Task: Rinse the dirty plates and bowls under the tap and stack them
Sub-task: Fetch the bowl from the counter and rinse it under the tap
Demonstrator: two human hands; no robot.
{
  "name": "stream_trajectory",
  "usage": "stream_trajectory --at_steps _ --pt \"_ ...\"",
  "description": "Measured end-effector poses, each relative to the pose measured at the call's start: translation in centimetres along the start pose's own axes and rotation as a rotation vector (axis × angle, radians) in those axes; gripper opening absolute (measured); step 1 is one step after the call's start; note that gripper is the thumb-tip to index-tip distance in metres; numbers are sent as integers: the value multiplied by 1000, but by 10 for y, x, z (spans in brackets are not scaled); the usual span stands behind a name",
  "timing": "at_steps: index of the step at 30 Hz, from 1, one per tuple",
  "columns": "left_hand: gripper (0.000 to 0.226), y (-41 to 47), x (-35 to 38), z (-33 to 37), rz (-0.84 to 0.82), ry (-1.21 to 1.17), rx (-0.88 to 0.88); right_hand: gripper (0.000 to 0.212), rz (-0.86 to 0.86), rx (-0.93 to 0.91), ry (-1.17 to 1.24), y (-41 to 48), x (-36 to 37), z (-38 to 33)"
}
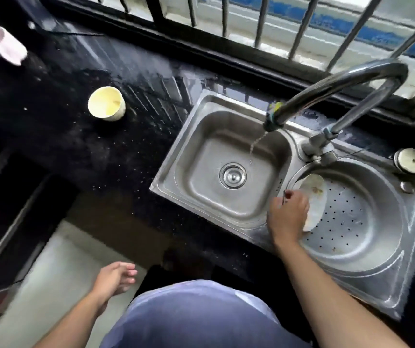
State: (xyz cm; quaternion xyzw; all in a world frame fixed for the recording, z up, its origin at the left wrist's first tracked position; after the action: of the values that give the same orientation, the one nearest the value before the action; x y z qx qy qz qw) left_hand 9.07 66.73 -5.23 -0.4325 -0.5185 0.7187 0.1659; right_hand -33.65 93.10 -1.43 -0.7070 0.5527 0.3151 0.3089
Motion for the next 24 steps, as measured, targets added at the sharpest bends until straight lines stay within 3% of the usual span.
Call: stream_trajectory --at_steps 3,6,10,17,21,24 --pt "23 11 -18 -5 -44 -25 -37 12 -308 -168 139 -50 45 -58" --pt "22 28 -49 -9 -96 -44 -8 14 -650 -348 124 -113 111 -132" --pt "28 61 -115 -15 -110 -70 56 11 -861 -491 47 -180 195 -215" --pt "33 107 -252 10 -95 -28 315 15 -790 -326 14 -223 282 -322" --pt "30 122 -295 86 -16 138 548 15 -659 -213 99 -199 295 -367" --pt "28 119 -297 169 65 270 811 16 -530 -27 285 -161 298 -382"
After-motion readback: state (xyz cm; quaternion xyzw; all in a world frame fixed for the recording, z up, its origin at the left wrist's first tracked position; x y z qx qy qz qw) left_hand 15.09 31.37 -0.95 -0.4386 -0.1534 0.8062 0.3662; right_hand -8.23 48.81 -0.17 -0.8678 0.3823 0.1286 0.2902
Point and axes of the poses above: each hand's wrist, its own y-axis towards the middle knuckle, its own x-axis out of the palm, z = x × y, the point moved 5 cm from there along y, towards the middle knuckle, and after that the axes turned 13 degrees about -x, right-handed, at the moved point
